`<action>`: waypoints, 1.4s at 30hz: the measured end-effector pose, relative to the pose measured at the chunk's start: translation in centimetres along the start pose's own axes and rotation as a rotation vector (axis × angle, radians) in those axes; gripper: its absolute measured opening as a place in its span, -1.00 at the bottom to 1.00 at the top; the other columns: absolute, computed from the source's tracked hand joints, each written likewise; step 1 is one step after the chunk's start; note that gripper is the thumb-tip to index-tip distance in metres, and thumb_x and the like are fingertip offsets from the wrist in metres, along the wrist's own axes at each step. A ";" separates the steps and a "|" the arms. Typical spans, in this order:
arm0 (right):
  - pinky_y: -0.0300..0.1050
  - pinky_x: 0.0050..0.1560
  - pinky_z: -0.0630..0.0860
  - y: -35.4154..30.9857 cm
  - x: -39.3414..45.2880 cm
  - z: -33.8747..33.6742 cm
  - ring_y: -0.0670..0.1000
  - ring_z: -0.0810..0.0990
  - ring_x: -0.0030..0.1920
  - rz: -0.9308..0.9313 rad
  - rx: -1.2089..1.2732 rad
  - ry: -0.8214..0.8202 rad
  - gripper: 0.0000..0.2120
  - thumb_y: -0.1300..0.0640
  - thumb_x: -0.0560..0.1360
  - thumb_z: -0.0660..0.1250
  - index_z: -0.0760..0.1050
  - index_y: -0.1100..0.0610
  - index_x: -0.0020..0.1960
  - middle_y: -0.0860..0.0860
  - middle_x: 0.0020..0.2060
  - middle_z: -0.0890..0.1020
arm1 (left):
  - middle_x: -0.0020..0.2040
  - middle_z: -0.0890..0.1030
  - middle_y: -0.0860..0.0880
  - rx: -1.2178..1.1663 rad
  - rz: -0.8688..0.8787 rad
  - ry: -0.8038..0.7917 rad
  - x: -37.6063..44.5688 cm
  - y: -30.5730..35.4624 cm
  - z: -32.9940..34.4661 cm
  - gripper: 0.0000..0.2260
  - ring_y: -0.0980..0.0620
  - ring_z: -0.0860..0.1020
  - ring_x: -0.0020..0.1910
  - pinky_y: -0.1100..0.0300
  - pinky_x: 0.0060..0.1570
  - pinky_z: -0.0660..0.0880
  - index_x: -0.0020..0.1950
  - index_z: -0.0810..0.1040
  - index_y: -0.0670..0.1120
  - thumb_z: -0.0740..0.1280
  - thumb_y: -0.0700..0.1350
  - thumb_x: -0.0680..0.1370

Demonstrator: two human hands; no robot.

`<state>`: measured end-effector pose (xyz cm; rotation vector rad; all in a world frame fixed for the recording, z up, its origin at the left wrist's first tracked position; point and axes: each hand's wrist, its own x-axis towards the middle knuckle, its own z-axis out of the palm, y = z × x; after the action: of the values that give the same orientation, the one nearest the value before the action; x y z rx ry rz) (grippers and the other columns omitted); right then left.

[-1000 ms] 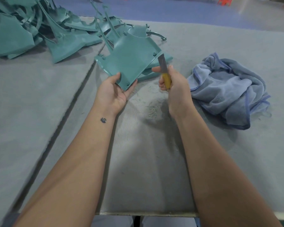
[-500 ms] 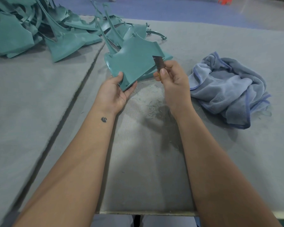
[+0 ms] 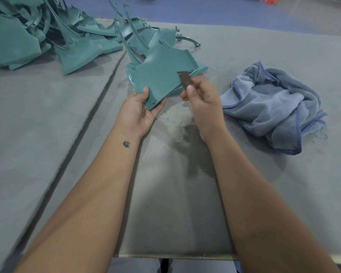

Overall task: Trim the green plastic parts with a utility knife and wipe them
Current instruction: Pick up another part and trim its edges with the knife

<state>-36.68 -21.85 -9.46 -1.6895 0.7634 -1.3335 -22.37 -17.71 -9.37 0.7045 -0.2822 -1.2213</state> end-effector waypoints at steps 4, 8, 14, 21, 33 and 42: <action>-0.31 -0.09 0.45 -0.2 0.2 -0.4 -0.15 0.51 -0.24 -0.005 0.087 0.110 -0.78 0.31 0.58 0.17 0.46 0.02 -0.06 0.00 -0.29 0.54 | -0.04 0.64 -0.11 0.015 -0.007 0.020 0.2 -0.1 -0.1 -0.84 -0.04 0.64 -0.13 0.14 -0.26 0.62 0.09 0.48 -0.12 0.12 -0.27 0.65; -0.23 -0.07 0.47 0.1 0.2 -0.2 -0.09 0.49 -0.22 0.032 0.022 0.106 -0.76 0.32 0.59 0.16 0.46 0.01 -0.06 -0.01 -0.29 0.53 | -0.02 0.63 -0.11 0.021 -0.004 0.040 0.4 -0.1 -0.2 -0.82 -0.04 0.63 -0.11 0.14 -0.28 0.61 0.07 0.47 -0.10 0.10 -0.27 0.66; -0.13 -0.14 0.45 0.6 0.1 -0.1 -0.06 0.45 -0.26 0.080 -0.065 0.083 -0.71 0.31 0.60 0.15 0.43 -0.04 -0.14 -0.05 -0.34 0.50 | 0.03 0.62 -0.15 -0.020 0.004 0.079 0.5 -0.2 -0.3 -0.82 -0.07 0.62 -0.06 0.11 -0.29 0.62 0.10 0.47 -0.12 0.09 -0.27 0.67; -0.27 -0.25 0.35 0.9 -0.2 0.7 -0.09 0.40 -0.30 0.001 -0.252 -0.142 -0.82 0.31 0.54 0.20 0.48 0.09 -0.14 -0.06 -0.35 0.47 | 0.01 0.61 -0.12 0.014 0.025 0.060 0.2 -0.4 0.2 -0.80 -0.04 0.62 -0.07 0.14 -0.27 0.63 0.08 0.45 -0.09 0.06 -0.27 0.67; -0.12 -0.24 0.40 1.4 0.0 0.3 -0.03 0.42 -0.31 0.036 -0.243 -0.066 -0.78 0.29 0.55 0.20 0.49 0.01 -0.15 -0.08 -0.37 0.47 | 0.02 0.62 -0.13 -0.040 0.031 0.047 0.1 -0.2 0.1 -0.79 -0.05 0.64 -0.09 0.11 -0.27 0.63 0.08 0.46 -0.11 0.06 -0.28 0.67; -0.03 -0.18 0.46 1.2 0.1 -0.1 -0.05 0.45 -0.29 0.071 -0.135 0.054 -0.70 0.28 0.56 0.20 0.47 -0.13 -0.14 -0.06 -0.36 0.50 | 0.10 0.59 -0.13 -0.027 0.027 0.048 -0.3 -0.2 0.4 -0.80 -0.07 0.61 0.04 0.11 -0.25 0.64 0.09 0.45 -0.10 0.06 -0.28 0.68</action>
<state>-36.69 -22.50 -10.46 -1.7200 0.9550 -1.3073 -22.84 -17.62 -9.21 0.7031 -0.2341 -1.1792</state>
